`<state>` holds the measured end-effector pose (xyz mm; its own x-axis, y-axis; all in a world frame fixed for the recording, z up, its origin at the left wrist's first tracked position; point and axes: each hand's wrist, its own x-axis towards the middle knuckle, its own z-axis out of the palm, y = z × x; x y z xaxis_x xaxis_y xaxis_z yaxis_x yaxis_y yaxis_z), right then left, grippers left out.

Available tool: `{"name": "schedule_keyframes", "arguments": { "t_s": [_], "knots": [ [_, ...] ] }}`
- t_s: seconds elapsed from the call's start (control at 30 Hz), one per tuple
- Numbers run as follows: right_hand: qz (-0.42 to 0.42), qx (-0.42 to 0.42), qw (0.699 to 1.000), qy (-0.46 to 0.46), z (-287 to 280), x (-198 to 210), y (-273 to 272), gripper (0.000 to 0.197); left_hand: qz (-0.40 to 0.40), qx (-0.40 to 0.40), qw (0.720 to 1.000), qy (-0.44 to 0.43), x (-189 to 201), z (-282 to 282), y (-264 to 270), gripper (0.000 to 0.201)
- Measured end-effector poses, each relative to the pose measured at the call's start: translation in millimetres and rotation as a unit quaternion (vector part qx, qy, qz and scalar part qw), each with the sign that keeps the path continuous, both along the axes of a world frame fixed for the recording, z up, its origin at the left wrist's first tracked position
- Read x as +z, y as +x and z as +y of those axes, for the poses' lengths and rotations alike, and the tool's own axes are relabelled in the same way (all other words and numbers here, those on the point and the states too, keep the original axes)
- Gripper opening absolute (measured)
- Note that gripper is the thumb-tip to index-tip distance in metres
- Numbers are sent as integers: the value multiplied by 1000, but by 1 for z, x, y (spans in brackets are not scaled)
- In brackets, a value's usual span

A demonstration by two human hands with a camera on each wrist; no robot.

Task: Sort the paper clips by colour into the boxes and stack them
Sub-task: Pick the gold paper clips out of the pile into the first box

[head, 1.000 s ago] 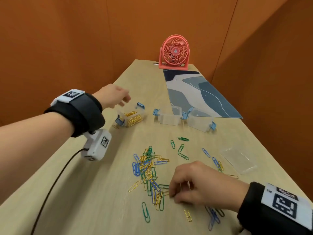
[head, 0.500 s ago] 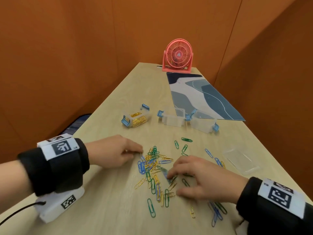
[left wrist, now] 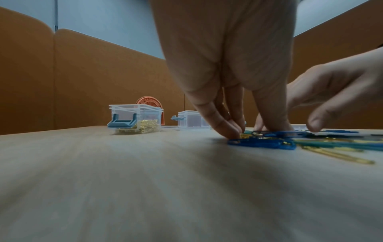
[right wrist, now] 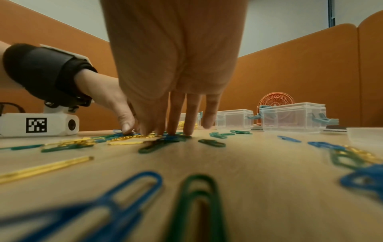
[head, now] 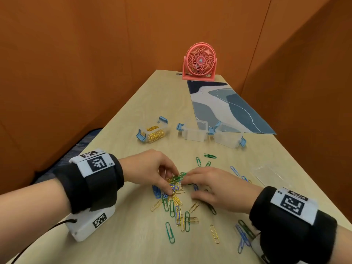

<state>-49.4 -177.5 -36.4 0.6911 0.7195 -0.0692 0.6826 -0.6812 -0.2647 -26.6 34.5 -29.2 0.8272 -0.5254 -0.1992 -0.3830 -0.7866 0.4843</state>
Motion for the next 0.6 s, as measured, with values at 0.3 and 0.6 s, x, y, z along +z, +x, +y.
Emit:
{"name": "schedule_keyframes", "arguments": {
  "t_s": [0.3, 0.6],
  "knots": [
    [-4, -83, 996, 9, -2, 2, 0, 11, -17, 55, 991, -125, -1, -2, -9, 20],
    [-30, -78, 996, 41, 0, 5, -3, 8, -83, 73, 979, -172, 4, -2, -12, 18]
  ]
}}
